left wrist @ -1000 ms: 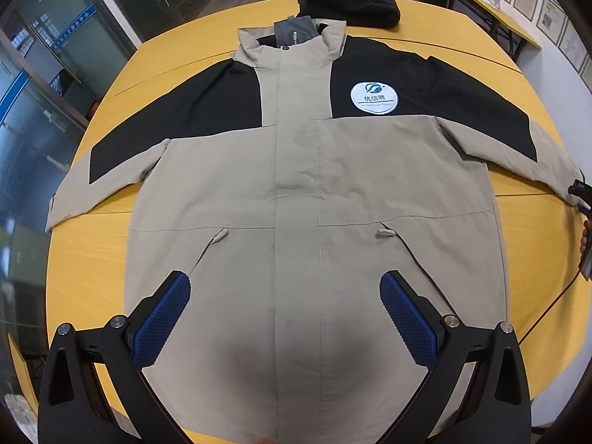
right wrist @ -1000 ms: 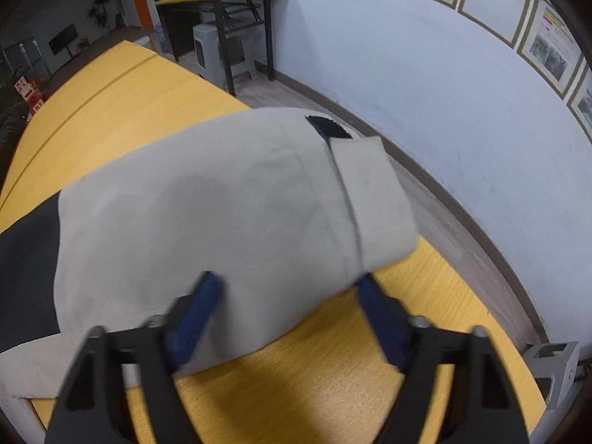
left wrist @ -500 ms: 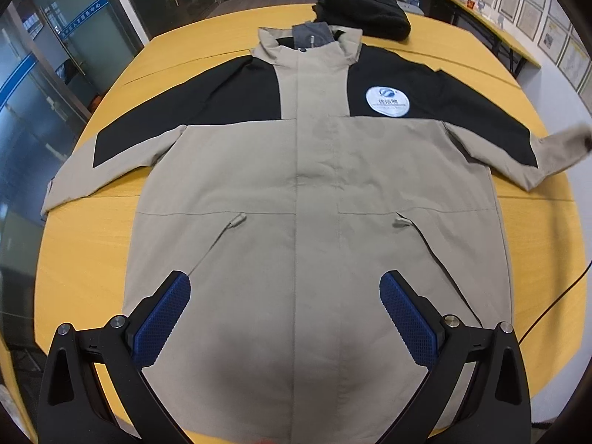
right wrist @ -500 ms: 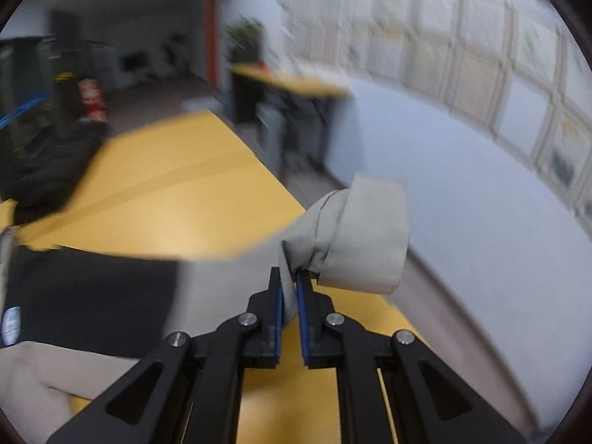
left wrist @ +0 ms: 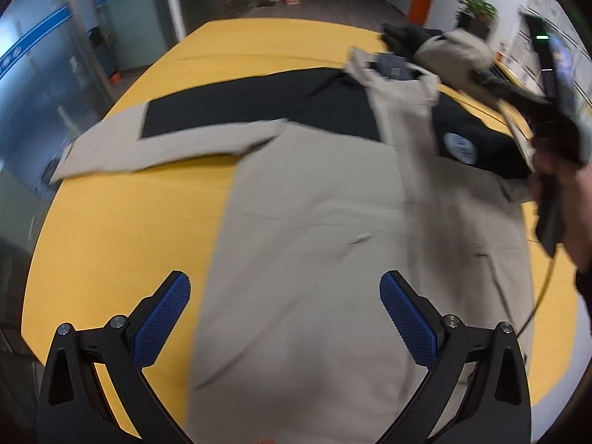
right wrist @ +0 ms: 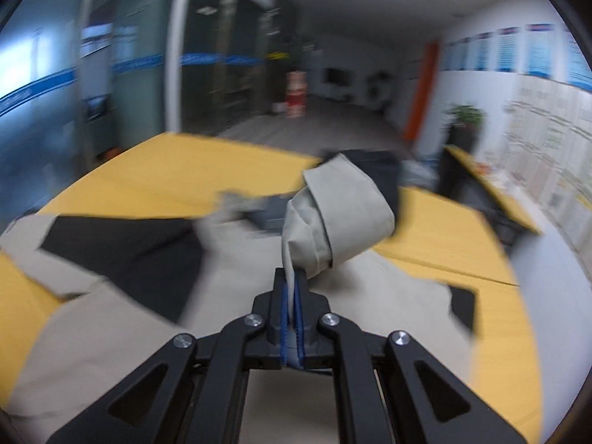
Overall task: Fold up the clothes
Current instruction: 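Fold the held sleeve across the jacket body and release it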
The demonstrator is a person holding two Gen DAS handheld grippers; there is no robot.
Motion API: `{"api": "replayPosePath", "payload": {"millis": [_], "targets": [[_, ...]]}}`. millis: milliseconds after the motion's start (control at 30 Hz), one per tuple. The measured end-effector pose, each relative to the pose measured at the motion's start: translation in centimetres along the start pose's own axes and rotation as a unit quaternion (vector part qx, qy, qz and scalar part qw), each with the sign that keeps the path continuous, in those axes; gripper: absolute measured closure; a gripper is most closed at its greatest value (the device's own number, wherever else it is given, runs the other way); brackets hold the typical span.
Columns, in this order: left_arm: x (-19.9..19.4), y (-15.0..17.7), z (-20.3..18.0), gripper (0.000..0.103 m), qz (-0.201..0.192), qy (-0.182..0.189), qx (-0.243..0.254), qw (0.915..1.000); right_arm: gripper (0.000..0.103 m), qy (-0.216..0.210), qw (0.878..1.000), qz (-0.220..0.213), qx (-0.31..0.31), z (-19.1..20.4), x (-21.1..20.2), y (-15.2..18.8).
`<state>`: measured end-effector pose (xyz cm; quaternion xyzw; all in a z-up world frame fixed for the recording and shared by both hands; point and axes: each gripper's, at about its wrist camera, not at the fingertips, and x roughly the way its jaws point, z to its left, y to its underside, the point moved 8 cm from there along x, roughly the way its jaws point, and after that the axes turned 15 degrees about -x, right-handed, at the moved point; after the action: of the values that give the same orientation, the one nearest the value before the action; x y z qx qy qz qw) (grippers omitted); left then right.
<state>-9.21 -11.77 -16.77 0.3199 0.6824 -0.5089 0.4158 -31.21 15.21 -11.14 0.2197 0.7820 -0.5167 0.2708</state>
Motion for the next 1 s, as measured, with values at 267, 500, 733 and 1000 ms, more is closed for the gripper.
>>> {"api": "replayPosePath", "payload": {"millis": [267,500,733,1000], "targets": [[1.7,0.2,8.8,0.000,0.010,-0.027,-0.056,0.9980,0.101,-0.107,0.986,0.060,-0.116,17.6,7.0,0.4],[3.0,0.4,10.5,0.000,0.021,-0.020,-0.067,0.9973,0.098,-0.136,0.962,0.104,-0.213,22.8,6.9,4.6],[3.6,-0.4,10.2,0.000,0.020,-0.011,-0.063,0.9978,0.030,-0.179,0.977,-0.008,-0.113,20.9,1.6,1.7],[3.8,-1.7,9.4,0.000,0.016,-0.003,-0.054,0.9984,0.032,-0.242,0.960,0.058,-0.131,24.8,6.7,1.7]]}}
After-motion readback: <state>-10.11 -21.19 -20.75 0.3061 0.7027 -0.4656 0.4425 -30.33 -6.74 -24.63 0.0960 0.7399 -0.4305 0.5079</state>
